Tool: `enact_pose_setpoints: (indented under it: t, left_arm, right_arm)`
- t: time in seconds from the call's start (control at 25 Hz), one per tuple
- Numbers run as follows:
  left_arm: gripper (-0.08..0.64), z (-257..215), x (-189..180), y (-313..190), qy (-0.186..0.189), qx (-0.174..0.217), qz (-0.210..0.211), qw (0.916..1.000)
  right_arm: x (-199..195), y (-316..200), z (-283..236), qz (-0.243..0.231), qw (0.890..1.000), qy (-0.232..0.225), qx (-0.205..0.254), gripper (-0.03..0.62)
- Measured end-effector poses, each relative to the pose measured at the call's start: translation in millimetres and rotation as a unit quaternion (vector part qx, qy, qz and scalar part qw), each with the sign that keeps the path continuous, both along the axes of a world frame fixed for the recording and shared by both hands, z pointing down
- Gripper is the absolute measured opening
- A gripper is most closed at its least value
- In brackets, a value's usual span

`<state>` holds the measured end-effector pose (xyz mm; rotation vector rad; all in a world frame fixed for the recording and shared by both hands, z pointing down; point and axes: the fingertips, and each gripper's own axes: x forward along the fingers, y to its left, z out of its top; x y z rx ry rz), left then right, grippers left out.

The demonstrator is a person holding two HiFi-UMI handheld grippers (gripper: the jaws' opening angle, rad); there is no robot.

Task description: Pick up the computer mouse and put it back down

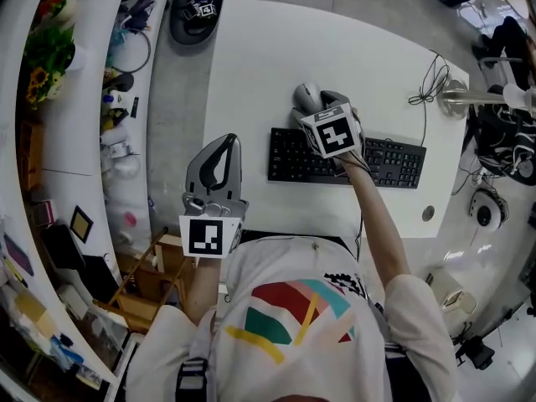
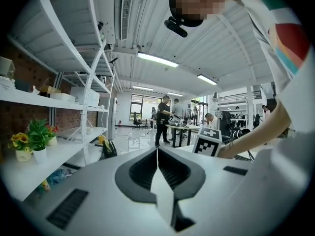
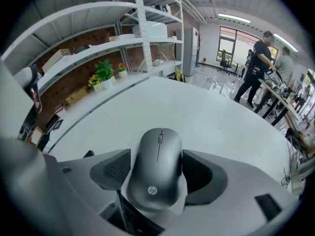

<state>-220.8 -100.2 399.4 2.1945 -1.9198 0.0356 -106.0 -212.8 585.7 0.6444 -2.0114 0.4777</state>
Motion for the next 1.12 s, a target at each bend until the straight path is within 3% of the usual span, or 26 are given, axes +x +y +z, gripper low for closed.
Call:
enact_pose_setpoints:
  t: [0.24,0.44,0.64,1.12]
  left_arm:
    - [0.046,3,-5,-3,0.001,0.002,0.011,0.9999]
    - [0.046,1,-10,1,0.003,0.007,0.013,0.9999]
    - [0.046,3,-17,13,-0.025,0.001,0.018,0.9995]
    - [0.046,-18,11,34,-0.024,0.033,0.058,0.9975]
  right_arm:
    - [0,-3,2,0.005,1.0,0.018,-0.013,0.322]
    - [4,-5,0,0.018,1.0,-0.004,-0.005,0.302]
    - [3,-2,-3,0.017,1.0,-0.018,-0.001,0.3]
    - [13,37,-108,0.015,0.992,-0.09,0.089,0.299]
